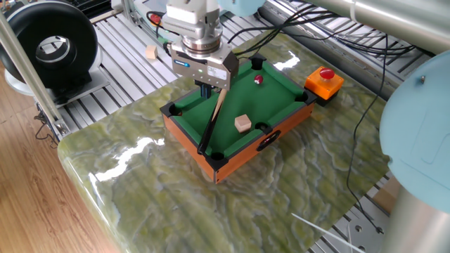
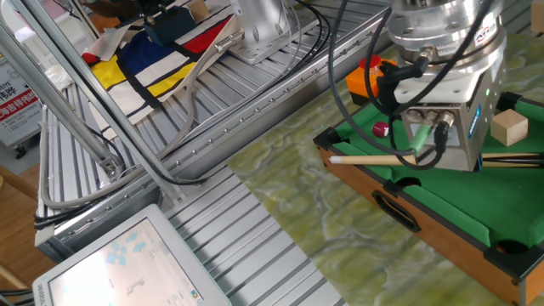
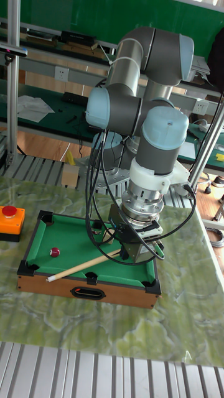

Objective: Hit the pool ball

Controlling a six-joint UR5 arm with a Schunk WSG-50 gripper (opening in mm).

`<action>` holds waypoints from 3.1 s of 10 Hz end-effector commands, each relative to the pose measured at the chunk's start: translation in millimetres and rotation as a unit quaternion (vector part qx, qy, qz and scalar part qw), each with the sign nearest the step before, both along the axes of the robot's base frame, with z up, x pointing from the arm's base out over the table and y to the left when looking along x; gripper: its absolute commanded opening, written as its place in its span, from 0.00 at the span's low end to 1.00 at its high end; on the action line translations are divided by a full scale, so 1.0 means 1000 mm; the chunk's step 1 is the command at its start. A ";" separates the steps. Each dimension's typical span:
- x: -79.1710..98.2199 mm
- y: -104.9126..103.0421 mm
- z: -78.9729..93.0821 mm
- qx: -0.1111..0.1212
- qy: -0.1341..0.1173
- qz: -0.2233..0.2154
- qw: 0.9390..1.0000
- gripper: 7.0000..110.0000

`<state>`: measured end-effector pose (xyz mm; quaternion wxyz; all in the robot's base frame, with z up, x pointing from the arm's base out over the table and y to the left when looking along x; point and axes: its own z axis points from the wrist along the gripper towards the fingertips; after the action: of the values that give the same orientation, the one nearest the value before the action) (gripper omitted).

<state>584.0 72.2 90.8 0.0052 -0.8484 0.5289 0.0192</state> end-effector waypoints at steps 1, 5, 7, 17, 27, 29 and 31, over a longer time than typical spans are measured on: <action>0.006 0.007 0.005 0.017 -0.014 0.031 0.999 0.00; -0.010 0.004 0.004 0.021 0.022 0.026 0.999 0.00; -0.005 0.008 0.006 0.030 0.013 0.047 0.998 0.00; -0.051 -0.005 -0.008 0.005 0.023 0.121 0.992 0.36; -0.047 0.017 -0.012 -0.002 -0.016 0.084 0.996 0.15; -0.042 0.023 -0.011 0.008 -0.025 0.083 0.996 0.15; -0.039 0.019 -0.017 -0.001 -0.025 0.075 0.997 0.36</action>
<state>538.7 87.5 75.3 0.0096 -0.8911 0.4537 0.0018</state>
